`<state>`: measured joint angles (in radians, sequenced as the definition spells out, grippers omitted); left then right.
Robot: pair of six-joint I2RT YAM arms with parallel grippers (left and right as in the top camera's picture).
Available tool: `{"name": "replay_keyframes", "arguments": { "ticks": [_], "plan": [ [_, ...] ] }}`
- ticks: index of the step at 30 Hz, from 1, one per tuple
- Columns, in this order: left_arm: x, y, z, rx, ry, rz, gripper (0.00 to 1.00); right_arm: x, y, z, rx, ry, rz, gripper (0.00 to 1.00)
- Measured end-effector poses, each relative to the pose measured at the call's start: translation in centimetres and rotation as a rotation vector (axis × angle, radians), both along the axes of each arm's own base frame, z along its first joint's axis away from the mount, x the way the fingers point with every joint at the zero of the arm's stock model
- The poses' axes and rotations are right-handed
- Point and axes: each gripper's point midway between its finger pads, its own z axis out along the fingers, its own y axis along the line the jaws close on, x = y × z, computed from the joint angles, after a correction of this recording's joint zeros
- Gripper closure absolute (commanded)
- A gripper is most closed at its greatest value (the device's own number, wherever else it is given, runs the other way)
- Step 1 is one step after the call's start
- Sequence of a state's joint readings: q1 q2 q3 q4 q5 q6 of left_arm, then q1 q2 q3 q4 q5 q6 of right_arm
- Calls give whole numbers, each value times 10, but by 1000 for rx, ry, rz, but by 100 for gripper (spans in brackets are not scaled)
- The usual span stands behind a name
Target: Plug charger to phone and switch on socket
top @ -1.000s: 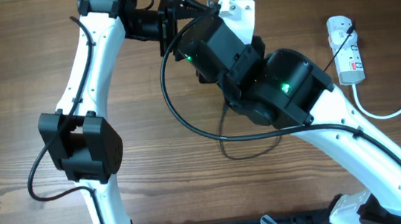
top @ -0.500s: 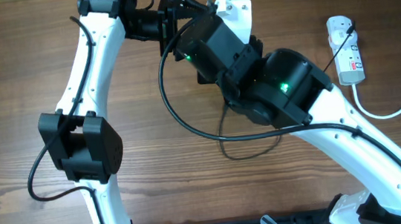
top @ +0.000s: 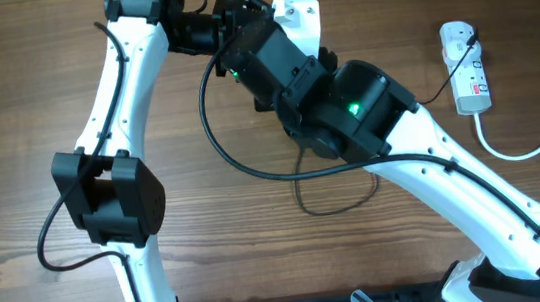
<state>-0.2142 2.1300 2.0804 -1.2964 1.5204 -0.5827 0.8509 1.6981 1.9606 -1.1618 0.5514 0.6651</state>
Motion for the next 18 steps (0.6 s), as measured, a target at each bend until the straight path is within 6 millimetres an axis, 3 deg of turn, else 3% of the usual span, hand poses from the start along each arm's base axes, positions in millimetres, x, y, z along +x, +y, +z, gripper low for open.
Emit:
{"name": "replay_keyframes", "arguments": {
  "ticks": [18],
  "plan": [
    [0,0,0,1,9,0,26,-4,-4,10,13,-16,6,70]
  ]
}}
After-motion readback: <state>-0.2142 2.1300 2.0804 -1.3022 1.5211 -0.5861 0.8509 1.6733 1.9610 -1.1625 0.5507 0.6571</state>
